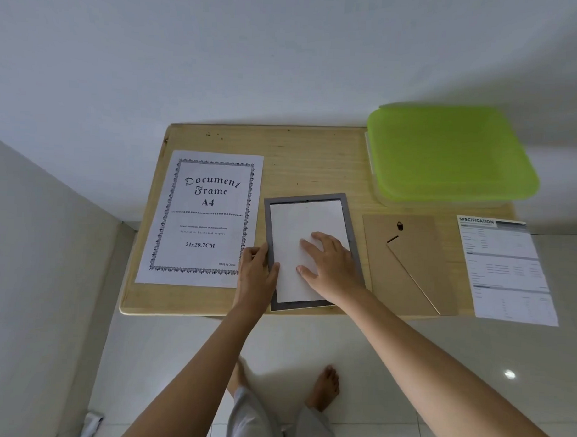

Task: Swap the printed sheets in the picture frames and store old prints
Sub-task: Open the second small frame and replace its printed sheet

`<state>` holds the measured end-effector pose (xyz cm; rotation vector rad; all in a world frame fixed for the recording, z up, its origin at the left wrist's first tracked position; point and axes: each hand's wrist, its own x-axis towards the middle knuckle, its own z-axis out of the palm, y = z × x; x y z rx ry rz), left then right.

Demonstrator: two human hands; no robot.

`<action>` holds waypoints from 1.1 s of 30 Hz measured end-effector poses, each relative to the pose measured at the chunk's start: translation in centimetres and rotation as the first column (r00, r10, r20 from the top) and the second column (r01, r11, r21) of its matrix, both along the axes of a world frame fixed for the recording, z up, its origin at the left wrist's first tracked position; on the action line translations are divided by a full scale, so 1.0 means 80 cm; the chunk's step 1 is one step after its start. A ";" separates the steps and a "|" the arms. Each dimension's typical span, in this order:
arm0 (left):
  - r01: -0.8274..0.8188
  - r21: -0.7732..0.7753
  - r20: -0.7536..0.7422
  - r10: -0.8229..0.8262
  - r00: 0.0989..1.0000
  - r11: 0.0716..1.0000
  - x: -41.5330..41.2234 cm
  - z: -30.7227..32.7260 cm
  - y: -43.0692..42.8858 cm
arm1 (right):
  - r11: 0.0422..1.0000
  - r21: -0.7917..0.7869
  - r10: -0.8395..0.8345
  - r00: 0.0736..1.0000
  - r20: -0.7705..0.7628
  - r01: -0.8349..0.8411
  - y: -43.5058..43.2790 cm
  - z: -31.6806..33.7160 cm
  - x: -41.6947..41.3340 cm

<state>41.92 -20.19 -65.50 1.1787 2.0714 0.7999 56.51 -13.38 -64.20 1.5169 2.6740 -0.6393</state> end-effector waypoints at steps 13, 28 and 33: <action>0.042 -0.013 -0.003 -0.042 0.999 0.999 -0.003 -0.001 -0.001 | 1.000 -0.004 -0.012 0.997 0.072 0.013 0.009 -0.006 0.001; 0.154 -0.046 -0.351 -0.160 0.923 0.987 -0.005 -0.008 -0.020 | 0.920 0.144 -0.313 0.905 -0.287 0.364 0.018 0.008 0.104; 0.187 -0.076 -0.327 -0.201 0.923 0.979 -0.006 -0.013 -0.022 | 0.786 0.067 -0.590 0.778 -0.215 0.614 0.022 -0.004 0.156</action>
